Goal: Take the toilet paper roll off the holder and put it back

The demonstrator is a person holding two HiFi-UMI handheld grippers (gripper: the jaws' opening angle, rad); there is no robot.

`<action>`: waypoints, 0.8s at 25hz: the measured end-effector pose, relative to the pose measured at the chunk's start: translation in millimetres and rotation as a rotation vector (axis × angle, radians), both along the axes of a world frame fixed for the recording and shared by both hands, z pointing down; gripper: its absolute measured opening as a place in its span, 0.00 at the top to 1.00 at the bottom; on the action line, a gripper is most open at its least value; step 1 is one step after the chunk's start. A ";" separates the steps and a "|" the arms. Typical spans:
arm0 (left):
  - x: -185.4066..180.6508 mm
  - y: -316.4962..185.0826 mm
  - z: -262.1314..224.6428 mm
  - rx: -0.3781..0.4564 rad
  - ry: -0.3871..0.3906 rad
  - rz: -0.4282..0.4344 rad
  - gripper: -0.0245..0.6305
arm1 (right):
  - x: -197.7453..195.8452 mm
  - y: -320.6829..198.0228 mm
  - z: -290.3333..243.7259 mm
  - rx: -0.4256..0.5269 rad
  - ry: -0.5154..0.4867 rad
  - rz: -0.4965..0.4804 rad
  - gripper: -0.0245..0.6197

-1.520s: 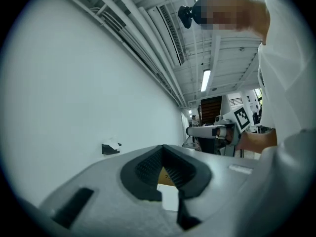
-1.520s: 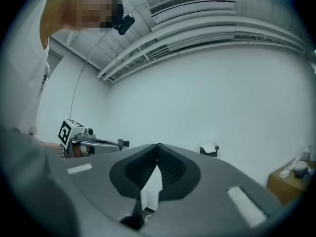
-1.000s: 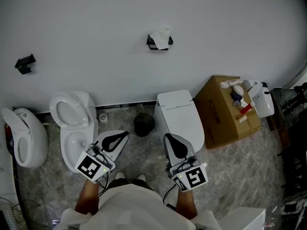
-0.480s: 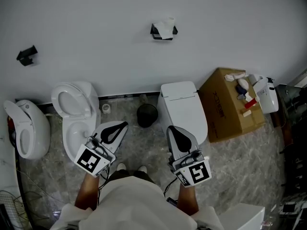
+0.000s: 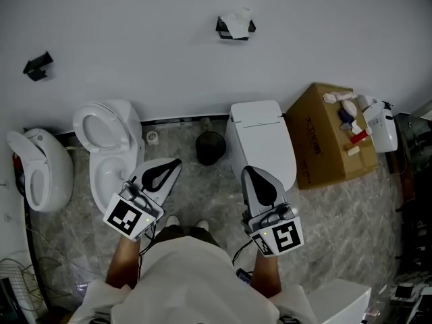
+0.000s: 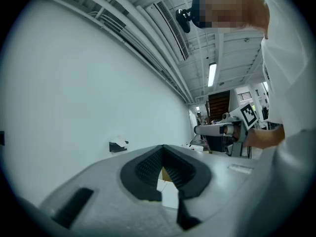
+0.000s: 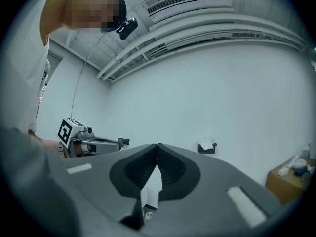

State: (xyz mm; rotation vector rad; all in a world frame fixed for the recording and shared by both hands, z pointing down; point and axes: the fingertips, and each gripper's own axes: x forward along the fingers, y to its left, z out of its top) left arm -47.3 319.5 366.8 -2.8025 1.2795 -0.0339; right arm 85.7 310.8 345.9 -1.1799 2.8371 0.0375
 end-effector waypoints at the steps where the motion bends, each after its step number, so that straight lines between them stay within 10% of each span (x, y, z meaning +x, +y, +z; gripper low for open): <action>1: 1.7 -0.8 1.0 -0.003 -0.003 -0.002 0.96 | 1.0 -0.5 1.0 -0.003 -0.002 -0.006 0.95; 20: 54.6 -42.0 8.3 0.009 -0.007 -0.003 0.96 | 59.4 -43.6 17.9 -0.033 -0.047 -0.025 0.95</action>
